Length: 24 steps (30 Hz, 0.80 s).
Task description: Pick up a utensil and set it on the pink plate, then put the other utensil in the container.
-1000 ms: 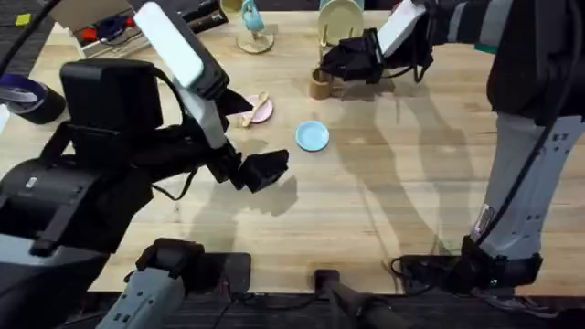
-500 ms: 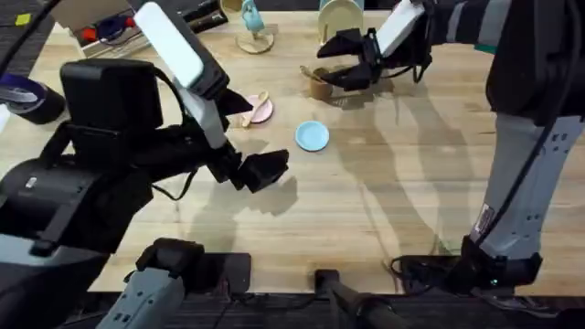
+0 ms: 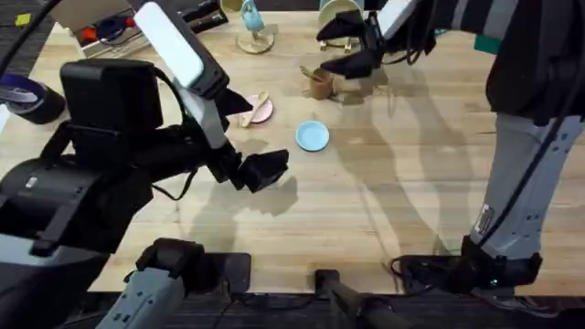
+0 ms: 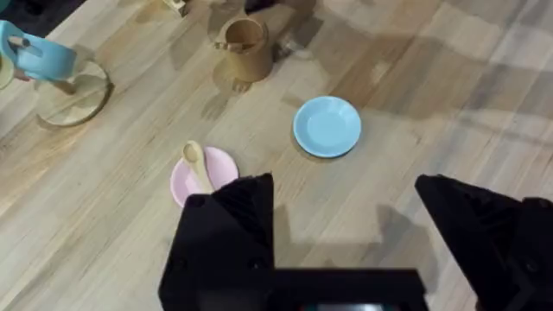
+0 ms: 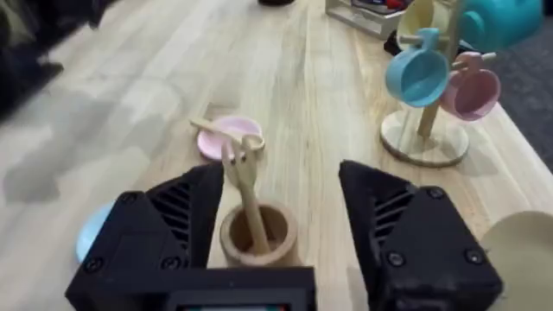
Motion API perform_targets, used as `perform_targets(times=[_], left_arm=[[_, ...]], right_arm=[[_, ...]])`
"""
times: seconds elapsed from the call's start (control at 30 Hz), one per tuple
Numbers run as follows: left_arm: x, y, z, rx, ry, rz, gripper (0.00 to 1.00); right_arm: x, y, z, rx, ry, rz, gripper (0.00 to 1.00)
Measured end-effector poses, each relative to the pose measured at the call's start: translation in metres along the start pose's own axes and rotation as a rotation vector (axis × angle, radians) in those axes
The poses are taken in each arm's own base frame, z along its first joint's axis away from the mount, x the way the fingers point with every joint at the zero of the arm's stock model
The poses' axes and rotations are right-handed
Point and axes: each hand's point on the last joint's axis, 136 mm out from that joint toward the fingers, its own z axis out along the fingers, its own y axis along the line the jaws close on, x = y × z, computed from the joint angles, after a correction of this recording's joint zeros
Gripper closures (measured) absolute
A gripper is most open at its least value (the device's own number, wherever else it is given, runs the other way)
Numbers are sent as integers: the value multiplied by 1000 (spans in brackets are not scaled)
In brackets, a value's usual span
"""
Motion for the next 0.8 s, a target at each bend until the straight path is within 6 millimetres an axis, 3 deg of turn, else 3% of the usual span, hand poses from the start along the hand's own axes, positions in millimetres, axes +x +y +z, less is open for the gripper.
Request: perform_targets(times=[0.2, 0.43, 0.8], left_arm=[[0, 0, 0, 0, 0, 0, 8], [0, 0, 0, 0, 0, 0, 8], [0, 0, 0, 0, 0, 0, 6]], right_arm=[[-16, -6, -4, 22, 80, 159, 9], [-25, 8, -17, 71, 310, 325, 7], [-95, 45, -52, 230, 557, 430, 5]])
